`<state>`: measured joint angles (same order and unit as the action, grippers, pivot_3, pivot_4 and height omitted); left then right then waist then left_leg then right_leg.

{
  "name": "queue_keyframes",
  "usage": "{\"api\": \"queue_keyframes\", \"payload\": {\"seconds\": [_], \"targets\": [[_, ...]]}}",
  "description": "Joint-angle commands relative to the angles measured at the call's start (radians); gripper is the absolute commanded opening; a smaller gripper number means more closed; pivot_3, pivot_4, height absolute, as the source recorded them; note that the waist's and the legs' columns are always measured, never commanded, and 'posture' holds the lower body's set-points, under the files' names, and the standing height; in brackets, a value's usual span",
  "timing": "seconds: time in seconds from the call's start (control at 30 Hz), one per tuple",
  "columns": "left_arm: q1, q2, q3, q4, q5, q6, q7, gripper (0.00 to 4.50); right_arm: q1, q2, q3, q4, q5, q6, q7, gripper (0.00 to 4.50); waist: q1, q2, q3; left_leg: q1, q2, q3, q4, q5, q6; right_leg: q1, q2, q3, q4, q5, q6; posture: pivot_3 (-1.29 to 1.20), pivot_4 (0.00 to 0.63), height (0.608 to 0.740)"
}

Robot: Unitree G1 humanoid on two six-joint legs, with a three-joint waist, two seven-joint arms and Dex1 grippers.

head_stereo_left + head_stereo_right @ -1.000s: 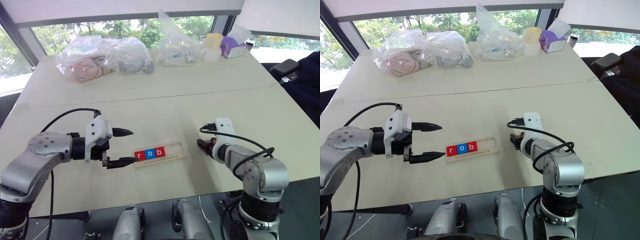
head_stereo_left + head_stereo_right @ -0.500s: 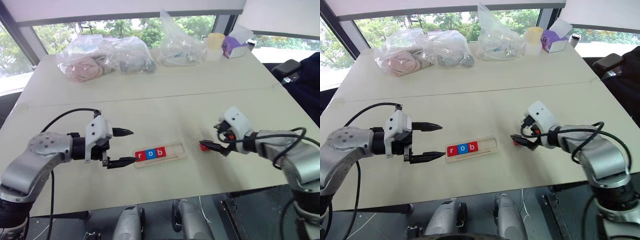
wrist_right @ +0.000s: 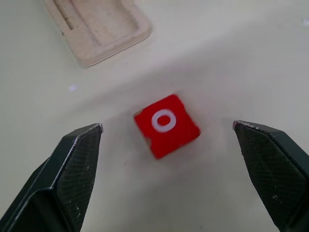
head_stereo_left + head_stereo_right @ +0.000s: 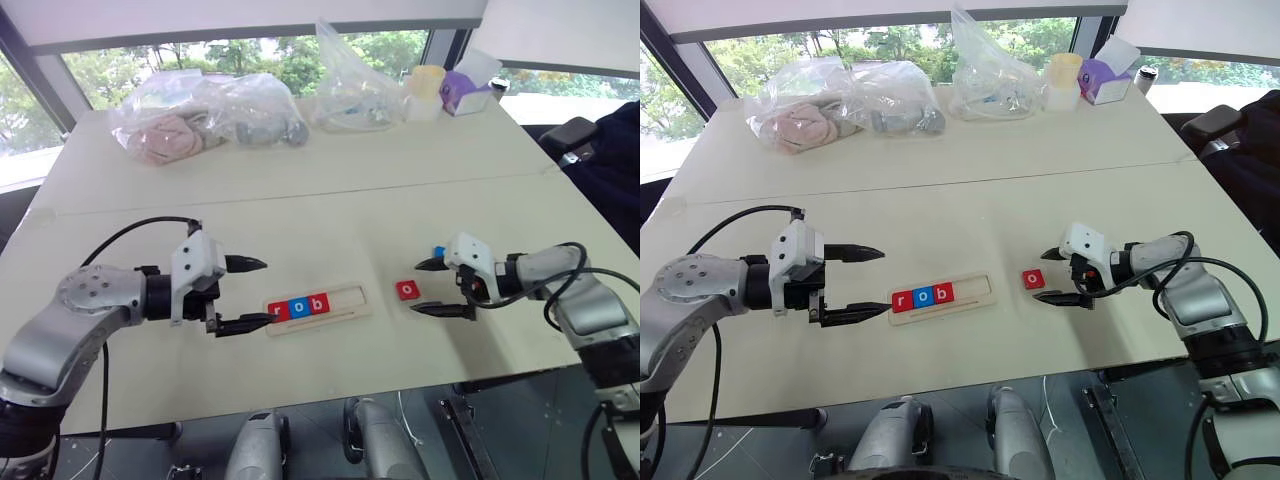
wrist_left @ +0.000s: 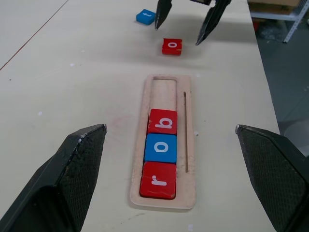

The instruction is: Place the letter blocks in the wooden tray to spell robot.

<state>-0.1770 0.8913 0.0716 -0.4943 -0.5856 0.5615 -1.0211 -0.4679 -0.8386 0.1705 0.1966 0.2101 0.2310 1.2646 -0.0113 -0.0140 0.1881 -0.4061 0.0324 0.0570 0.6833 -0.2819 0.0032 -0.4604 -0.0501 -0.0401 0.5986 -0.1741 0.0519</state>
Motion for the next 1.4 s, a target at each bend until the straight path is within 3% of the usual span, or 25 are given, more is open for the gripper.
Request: {"api": "queue_keyframes", "payload": {"seconds": [0.03,0.5,0.6,0.77,1.1,1.4], "targets": [[0.007,0.011,0.047,-0.039,-0.022,0.001,0.006,4.50,-0.036,0.014,0.010,0.050,-0.027,-0.073,0.035,4.46,0.001,0.000,0.000,0.000,0.000,0.000,0.000,0.000,0.000,0.000,0.000,0.000,0.000,0.000,-0.001,0.00,0.150,0.740],[0.036,0.029,0.063,-0.065,-0.023,0.005,0.024,4.50,-0.105,0.045,0.046,0.240,-0.111,-0.220,0.092,4.46,0.002,0.000,0.000,0.001,0.000,0.001,0.001,0.000,0.000,0.001,0.000,0.002,0.001,0.002,-0.003,0.00,0.150,0.740],[0.038,0.028,0.062,-0.065,-0.019,0.003,0.026,4.50,-0.122,0.058,0.040,0.254,-0.103,-0.211,0.095,3.65,0.001,0.000,0.000,0.002,0.000,0.001,0.001,0.000,0.000,0.002,0.000,0.002,0.001,0.002,-0.003,0.00,0.150,0.740],[0.034,0.027,0.061,-0.061,-0.019,0.003,0.029,4.50,-0.125,0.068,0.038,0.204,-0.091,-0.189,0.103,1.16,0.000,0.000,0.000,0.002,0.000,0.001,0.001,0.000,0.000,0.002,0.001,0.003,0.002,0.002,-0.003,0.00,0.150,0.740],[0.091,0.051,0.101,-0.082,-0.041,0.008,0.005,4.50,-0.154,0.132,0.087,-0.165,-0.041,-0.007,0.100,1.14,0.000,0.000,0.000,0.003,0.000,0.002,0.001,0.000,0.000,0.000,0.001,0.004,0.004,0.002,-0.004,0.00,0.150,0.740],[0.089,0.056,0.114,-0.105,-0.060,0.035,0.027,4.50,-0.194,0.253,0.201,-0.114,-0.120,-0.023,0.063,1.14,0.003,0.000,0.000,0.003,0.000,0.002,0.001,0.000,-0.001,0.001,0.001,0.005,0.004,0.002,-0.004,0.00,0.150,0.740]]}}
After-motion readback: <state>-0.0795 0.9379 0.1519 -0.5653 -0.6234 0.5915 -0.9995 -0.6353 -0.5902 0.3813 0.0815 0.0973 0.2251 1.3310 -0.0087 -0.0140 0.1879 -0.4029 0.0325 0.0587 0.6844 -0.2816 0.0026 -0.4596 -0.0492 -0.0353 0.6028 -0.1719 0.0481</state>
